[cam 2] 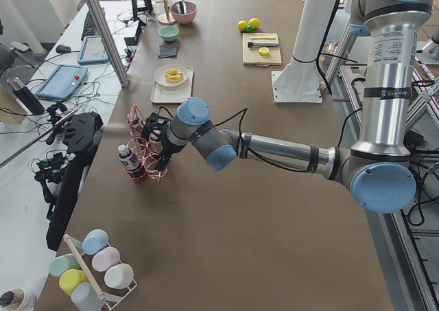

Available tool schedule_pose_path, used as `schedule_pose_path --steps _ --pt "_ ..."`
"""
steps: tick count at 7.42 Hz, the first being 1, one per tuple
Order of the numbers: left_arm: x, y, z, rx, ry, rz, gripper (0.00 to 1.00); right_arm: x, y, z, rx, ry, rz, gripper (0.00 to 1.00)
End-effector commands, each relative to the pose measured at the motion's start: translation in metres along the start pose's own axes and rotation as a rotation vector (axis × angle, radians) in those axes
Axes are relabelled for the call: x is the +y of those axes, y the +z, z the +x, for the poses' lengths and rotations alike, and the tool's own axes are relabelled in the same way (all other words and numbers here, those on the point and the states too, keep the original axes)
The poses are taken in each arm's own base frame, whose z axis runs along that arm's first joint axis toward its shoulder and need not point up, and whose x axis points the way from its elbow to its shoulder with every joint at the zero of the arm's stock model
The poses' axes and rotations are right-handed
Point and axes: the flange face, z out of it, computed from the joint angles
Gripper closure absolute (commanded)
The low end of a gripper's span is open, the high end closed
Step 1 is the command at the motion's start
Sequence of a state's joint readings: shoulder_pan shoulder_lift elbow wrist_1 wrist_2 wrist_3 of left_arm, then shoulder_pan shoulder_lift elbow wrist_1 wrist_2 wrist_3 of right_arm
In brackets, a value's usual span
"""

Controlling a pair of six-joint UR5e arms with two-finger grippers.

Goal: Place tea on tray
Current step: 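Reach the left gripper into the copper rack and grasp a tea bottle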

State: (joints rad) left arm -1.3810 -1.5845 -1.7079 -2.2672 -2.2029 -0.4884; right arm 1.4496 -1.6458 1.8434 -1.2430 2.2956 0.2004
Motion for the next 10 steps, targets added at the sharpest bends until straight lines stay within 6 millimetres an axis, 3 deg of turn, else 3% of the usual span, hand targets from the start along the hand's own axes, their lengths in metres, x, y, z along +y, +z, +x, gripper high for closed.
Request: schedule_pose_path --steps 1,3,5,8,10 --pt "-0.004 0.024 0.063 -0.034 -0.094 0.180 0.01 -0.006 0.011 -0.021 -0.027 -0.018 -0.002 0.00" --pt "-0.004 0.061 0.125 -0.101 -0.093 0.285 0.02 -0.007 0.015 -0.028 -0.036 -0.033 -0.009 0.00" --pt "-0.013 0.073 0.152 -0.052 -0.140 0.289 0.02 -0.006 0.015 -0.028 -0.034 -0.032 -0.010 0.00" --pt "-0.016 0.096 0.153 -0.029 -0.123 0.297 0.04 -0.006 0.016 -0.028 -0.035 -0.033 -0.011 0.00" --pt "-0.012 0.099 0.148 -0.027 -0.105 0.299 0.07 -0.006 0.016 -0.028 -0.034 -0.033 -0.010 0.00"
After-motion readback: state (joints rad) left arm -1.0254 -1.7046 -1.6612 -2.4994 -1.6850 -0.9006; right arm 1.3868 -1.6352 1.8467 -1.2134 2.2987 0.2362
